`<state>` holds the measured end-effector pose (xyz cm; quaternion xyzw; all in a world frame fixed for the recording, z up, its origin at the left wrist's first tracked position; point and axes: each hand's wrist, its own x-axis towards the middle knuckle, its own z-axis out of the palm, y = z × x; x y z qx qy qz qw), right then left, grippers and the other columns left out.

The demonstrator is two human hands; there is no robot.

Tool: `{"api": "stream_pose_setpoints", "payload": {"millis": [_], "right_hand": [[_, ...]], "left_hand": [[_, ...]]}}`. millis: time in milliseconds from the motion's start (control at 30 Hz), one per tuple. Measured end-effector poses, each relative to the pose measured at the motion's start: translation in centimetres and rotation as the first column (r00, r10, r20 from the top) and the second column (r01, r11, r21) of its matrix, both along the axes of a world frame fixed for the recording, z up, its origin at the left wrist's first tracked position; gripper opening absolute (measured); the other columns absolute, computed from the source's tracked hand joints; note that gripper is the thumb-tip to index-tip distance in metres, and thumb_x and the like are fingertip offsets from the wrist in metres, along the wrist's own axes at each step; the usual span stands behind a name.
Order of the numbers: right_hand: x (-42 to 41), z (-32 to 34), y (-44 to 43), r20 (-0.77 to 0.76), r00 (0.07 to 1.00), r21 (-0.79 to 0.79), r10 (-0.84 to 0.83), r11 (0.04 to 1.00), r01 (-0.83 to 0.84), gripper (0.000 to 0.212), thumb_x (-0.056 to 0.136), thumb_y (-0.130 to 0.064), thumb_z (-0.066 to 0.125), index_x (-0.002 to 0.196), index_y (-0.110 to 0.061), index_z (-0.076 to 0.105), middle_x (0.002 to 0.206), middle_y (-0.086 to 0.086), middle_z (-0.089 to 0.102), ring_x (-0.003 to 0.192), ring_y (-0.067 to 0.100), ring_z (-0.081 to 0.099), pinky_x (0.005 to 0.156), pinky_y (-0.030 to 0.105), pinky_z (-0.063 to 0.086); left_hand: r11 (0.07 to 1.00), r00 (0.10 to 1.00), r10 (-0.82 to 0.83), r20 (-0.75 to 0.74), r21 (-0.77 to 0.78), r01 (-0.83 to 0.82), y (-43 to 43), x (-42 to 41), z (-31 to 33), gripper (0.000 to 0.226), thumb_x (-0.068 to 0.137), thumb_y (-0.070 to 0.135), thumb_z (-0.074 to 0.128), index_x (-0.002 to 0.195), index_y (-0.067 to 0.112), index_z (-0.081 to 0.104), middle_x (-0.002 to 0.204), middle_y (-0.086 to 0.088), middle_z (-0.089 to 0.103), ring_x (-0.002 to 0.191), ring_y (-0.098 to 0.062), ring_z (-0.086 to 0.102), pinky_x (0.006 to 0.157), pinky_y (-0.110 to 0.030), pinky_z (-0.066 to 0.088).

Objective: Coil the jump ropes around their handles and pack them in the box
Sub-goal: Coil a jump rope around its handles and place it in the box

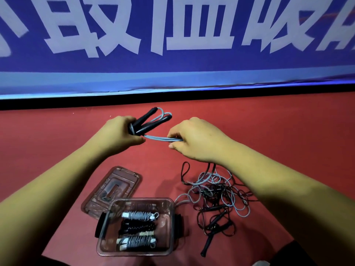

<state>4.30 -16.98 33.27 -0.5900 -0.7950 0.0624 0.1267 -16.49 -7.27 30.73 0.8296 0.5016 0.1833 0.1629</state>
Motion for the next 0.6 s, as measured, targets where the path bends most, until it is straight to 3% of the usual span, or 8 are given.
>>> {"api": "stream_pose_setpoints", "payload": {"millis": [100, 200, 300, 367, 433, 500, 600], "right_hand": [[-0.4, 0.6, -0.1, 0.018, 1.0, 0.013, 0.001, 1.0, -0.001, 0.014, 0.092, -0.033, 0.059, 0.096, -0.024, 0.069, 0.079, 0.001, 0.06, 0.08, 0.028, 0.057, 0.065, 0.031, 0.041], [-0.4, 1.2, 0.3, -0.041, 0.999, 0.009, 0.005, 1.0, -0.005, 0.012, 0.089, -0.026, 0.059, 0.09, -0.022, 0.07, 0.075, 0.002, 0.063, 0.073, 0.027, 0.056, 0.059, 0.03, 0.039], [-0.1, 1.2, 0.8, -0.053, 0.998, 0.047, 0.033, 0.998, -0.03, 0.012, 0.087, -0.024, 0.058, 0.089, -0.024, 0.07, 0.077, -0.002, 0.064, 0.074, 0.023, 0.056, 0.059, 0.031, 0.04], [0.2, 1.0, 1.0, -0.064, 0.997, 0.054, 0.049, 0.997, -0.046, 0.012, 0.086, -0.024, 0.059, 0.092, -0.026, 0.069, 0.077, -0.007, 0.063, 0.075, 0.018, 0.056, 0.061, 0.031, 0.041], [0.5, 0.8, 1.2, -0.129, 0.99, 0.06, 0.051, 0.997, -0.044, 0.011, 0.086, -0.023, 0.063, 0.095, -0.028, 0.065, 0.065, -0.01, 0.055, 0.064, 0.005, 0.047, 0.057, 0.029, 0.037], [1.0, 0.7, 1.5, -0.257, 0.965, 0.063, 0.054, 0.997, -0.039, 0.014, 0.081, -0.023, 0.071, 0.09, -0.026, 0.061, 0.057, -0.006, 0.049, 0.056, 0.007, 0.04, 0.054, 0.03, 0.034], [2.5, 0.3, 2.0, -0.418, 0.908, 0.012, 0.033, 0.999, -0.031, 0.019, 0.072, -0.023, 0.082, 0.079, -0.02, 0.066, 0.061, 0.0, 0.059, 0.057, 0.012, 0.047, 0.058, 0.031, 0.041]], "left_hand": [[0.997, 0.982, -0.072, -0.173, -0.018, 0.07, -0.1, 0.1, -0.4, 0.03, 0.075, 0.03, 0.084, 0.099, 0.018, 0.07, 0.072, -0.003, 0.064, 0.067, -0.021, 0.059, 0.059, -0.029, 0.038], [0.996, 0.969, -0.085, -0.234, 0.001, 0.087, -1.0, 1.0, -0.8, 0.027, 0.08, 0.029, 0.077, 0.104, 0.019, 0.07, 0.076, -0.003, 0.062, 0.071, -0.024, 0.057, 0.063, -0.029, 0.039], [0.994, 0.938, -0.095, -0.334, 0.012, 0.105, -2.0, 2.3, -1.2, 0.023, 0.082, 0.021, 0.066, 0.104, 0.017, 0.067, 0.086, -0.008, 0.067, 0.086, -0.032, 0.063, 0.066, -0.029, 0.04], [0.983, 0.895, -0.179, -0.408, -0.04, 0.179, -2.9, 3.3, -1.5, 0.023, 0.082, 0.028, 0.067, 0.101, 0.014, 0.066, 0.087, -0.007, 0.068, 0.084, -0.03, 0.062, 0.066, -0.03, 0.044], [0.96, 0.882, -0.278, -0.381, -0.138, 0.244, -3.7, 3.8, -1.4, 0.041, 0.08, 0.053, 0.071, 0.09, 0.014, 0.064, 0.075, -0.002, 0.064, 0.07, -0.023, 0.057, 0.061, -0.032, 0.042], [0.947, 0.907, -0.301, -0.295, -0.203, 0.249, -4.0, 3.5, -0.8, 0.06, 0.072, 0.073, 0.066, 0.079, 0.014, 0.062, 0.062, 0.001, 0.053, 0.057, -0.018, 0.046, 0.054, -0.031, 0.036], [0.922, 0.879, -0.381, -0.288, -0.191, 0.337, -3.9, 2.9, -0.2, 0.054, 0.075, 0.071, 0.063, 0.079, 0.017, 0.065, 0.058, 0.0, 0.048, 0.052, -0.014, 0.039, 0.051, -0.027, 0.032]]}}
